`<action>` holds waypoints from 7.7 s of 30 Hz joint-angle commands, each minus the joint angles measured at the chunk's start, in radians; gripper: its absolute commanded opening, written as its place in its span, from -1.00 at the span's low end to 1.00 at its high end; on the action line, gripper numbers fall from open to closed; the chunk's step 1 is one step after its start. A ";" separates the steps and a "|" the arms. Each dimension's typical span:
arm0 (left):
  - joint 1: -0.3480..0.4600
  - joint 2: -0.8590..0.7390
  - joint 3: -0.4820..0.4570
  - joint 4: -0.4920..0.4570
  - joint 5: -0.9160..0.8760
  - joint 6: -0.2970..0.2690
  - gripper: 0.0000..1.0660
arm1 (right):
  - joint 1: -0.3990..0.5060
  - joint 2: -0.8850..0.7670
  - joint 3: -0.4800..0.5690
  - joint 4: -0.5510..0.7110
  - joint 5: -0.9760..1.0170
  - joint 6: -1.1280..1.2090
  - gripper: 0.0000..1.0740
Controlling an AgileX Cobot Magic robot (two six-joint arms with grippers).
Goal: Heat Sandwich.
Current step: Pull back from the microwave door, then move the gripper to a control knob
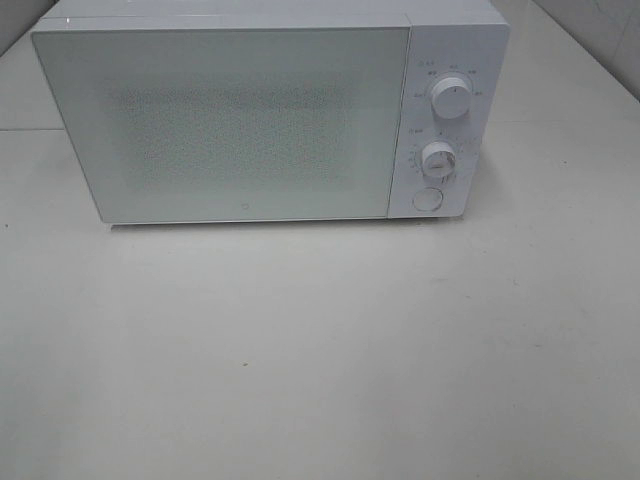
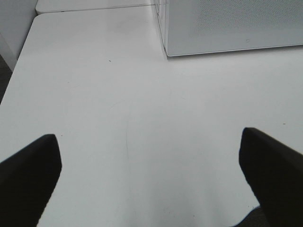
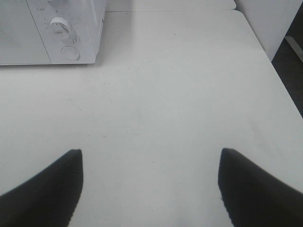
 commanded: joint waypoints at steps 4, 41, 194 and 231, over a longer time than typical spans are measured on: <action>0.004 -0.028 0.004 -0.007 -0.013 0.000 0.83 | -0.007 -0.028 0.005 0.002 -0.010 -0.001 0.42; 0.004 -0.028 0.004 -0.007 -0.013 0.000 0.83 | -0.007 0.369 -0.037 0.003 -0.448 -0.001 0.41; 0.004 -0.028 0.004 -0.006 -0.013 0.000 0.83 | 0.609 2.047 -0.240 0.806 -2.235 -0.339 0.17; 0.004 -0.028 0.004 -0.006 -0.013 0.000 0.83 | 0.609 2.047 -0.240 0.815 -2.355 0.110 -0.89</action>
